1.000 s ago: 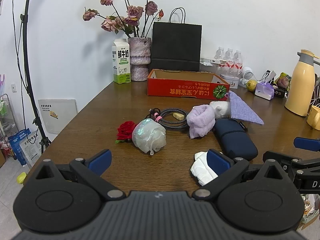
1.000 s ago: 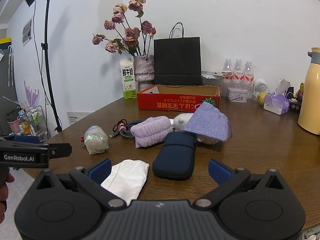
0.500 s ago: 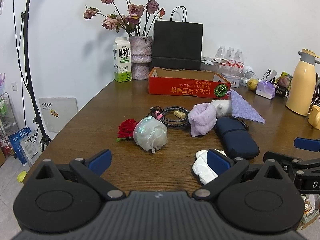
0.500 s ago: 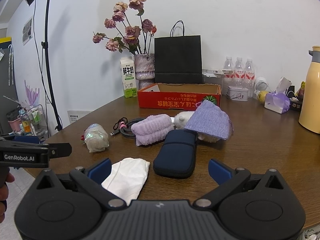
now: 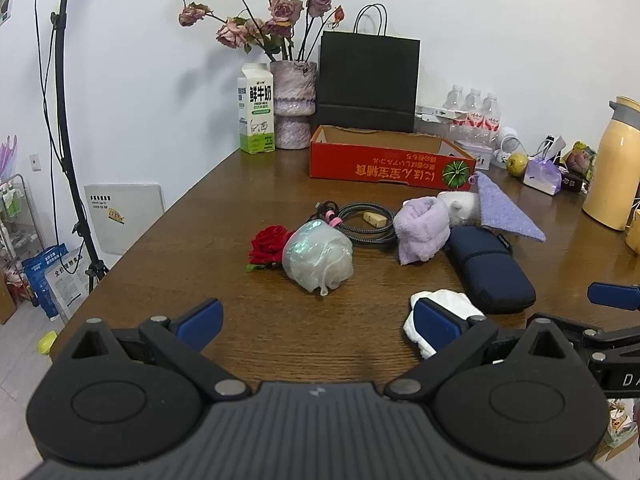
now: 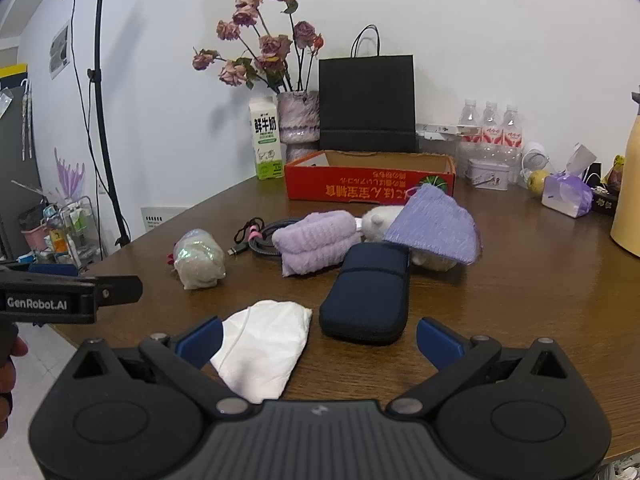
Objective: Organize objects
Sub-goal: 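Move the right gripper to the white tissue and close on it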
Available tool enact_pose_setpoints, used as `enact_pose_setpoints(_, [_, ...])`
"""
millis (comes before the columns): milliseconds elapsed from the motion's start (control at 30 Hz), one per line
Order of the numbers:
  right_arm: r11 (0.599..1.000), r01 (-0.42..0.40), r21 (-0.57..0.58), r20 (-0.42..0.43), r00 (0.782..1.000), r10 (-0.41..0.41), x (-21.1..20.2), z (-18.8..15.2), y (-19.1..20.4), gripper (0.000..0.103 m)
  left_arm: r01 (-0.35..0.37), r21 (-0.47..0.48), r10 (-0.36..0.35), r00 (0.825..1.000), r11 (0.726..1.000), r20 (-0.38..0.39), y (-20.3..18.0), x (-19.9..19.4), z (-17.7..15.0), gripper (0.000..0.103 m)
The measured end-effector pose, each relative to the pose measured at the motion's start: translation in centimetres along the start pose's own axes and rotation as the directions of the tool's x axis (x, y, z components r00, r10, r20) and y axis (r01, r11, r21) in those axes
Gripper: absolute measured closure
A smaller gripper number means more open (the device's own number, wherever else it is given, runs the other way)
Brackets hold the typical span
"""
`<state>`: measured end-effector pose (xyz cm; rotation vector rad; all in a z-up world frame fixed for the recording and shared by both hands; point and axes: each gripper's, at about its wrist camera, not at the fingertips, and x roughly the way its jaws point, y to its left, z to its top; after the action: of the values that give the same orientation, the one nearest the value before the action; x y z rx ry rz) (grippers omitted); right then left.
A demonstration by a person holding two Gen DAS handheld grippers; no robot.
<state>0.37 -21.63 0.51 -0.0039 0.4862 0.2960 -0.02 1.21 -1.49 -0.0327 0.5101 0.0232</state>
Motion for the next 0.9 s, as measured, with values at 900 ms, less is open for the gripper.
enact_pose_setpoints(900, [0.996, -0.060, -0.067, -0.160, 0.986, 0.049, 6.0, -0.7, 2.8, 0.000, -0.050, -0.069, 0.046, 0.997, 0.996, -0.066, 4.5, 3.3, -0.9, 0.000])
